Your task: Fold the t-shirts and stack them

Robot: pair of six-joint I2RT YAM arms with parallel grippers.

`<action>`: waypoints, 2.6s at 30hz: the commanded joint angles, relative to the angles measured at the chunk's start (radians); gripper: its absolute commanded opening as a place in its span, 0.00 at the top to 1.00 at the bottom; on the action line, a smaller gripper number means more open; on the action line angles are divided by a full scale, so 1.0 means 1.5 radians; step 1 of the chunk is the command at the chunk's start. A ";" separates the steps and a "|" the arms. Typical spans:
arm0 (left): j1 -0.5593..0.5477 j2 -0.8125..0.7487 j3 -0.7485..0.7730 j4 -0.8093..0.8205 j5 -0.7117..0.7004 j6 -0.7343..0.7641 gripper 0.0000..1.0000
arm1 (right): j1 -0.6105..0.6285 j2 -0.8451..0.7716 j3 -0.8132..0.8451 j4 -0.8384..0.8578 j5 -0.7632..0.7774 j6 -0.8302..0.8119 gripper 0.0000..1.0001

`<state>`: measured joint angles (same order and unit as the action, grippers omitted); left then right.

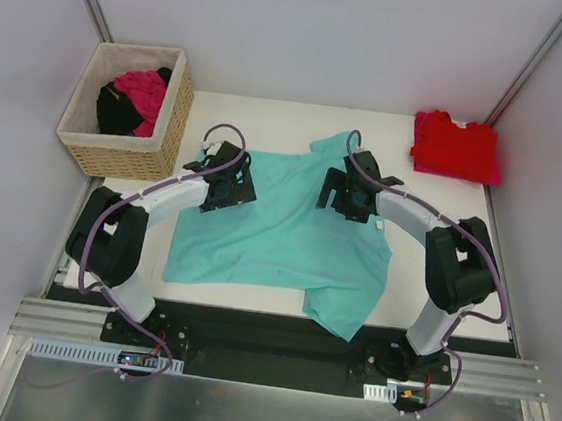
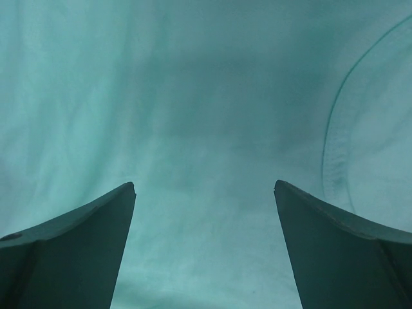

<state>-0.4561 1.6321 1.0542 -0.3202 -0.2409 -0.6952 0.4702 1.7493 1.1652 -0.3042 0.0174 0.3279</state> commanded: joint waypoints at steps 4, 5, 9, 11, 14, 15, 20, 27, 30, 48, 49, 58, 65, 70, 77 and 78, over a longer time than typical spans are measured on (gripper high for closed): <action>0.030 0.042 0.036 -0.006 -0.006 -0.013 0.01 | -0.006 0.073 0.038 0.022 -0.026 0.016 0.07; 0.032 0.049 0.044 -0.006 -0.003 -0.012 0.01 | -0.008 0.081 0.041 0.021 -0.026 0.021 0.07; 0.039 0.095 0.071 -0.006 0.004 -0.008 0.01 | -0.026 0.110 0.054 0.020 -0.026 0.028 0.06; 0.047 0.113 0.087 -0.007 0.016 -0.009 0.01 | -0.034 0.120 0.061 0.012 -0.026 0.031 0.06; 0.052 0.143 0.103 -0.006 0.026 -0.010 0.01 | -0.045 0.124 0.070 0.005 -0.024 0.032 0.06; 0.058 0.157 0.108 -0.006 0.030 -0.009 0.01 | -0.050 0.125 0.073 0.002 -0.020 0.030 0.06; 0.069 0.193 0.140 0.002 0.045 -0.003 0.01 | -0.059 0.132 0.101 -0.025 0.006 0.025 0.06; 0.082 0.245 0.218 0.015 0.092 0.005 0.01 | -0.080 0.135 0.136 -0.051 0.020 0.019 0.06; 0.083 0.267 0.259 0.015 0.109 0.008 0.01 | -0.089 0.150 0.169 -0.068 0.021 0.012 0.06; 0.115 0.382 0.437 0.009 0.160 0.025 0.01 | -0.141 0.321 0.440 -0.160 -0.031 -0.023 0.06; 0.117 0.382 0.446 0.007 0.174 0.027 0.01 | -0.141 0.319 0.444 -0.161 -0.032 -0.024 0.06; 0.073 0.176 0.412 -0.014 0.170 0.120 0.01 | -0.098 0.063 0.281 -0.114 0.061 -0.088 0.06; 0.025 -0.073 0.177 -0.027 0.138 0.098 0.01 | -0.038 -0.259 0.022 -0.082 0.084 -0.051 0.05; 0.025 -0.192 -0.057 -0.025 0.084 0.051 0.01 | 0.028 -0.357 -0.081 -0.171 0.201 -0.100 0.05; 0.027 -0.295 -0.246 -0.006 -0.005 -0.041 0.01 | 0.048 -0.594 -0.260 -0.185 0.115 -0.081 0.05; 0.028 -0.295 -0.255 -0.004 -0.007 -0.044 0.01 | 0.048 -0.623 -0.282 -0.188 0.113 -0.080 0.05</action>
<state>-0.4179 1.2587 0.7265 -0.3443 -0.1440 -0.6739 0.5350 1.0142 0.8024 -0.5587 0.2134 0.2047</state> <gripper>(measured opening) 0.992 0.947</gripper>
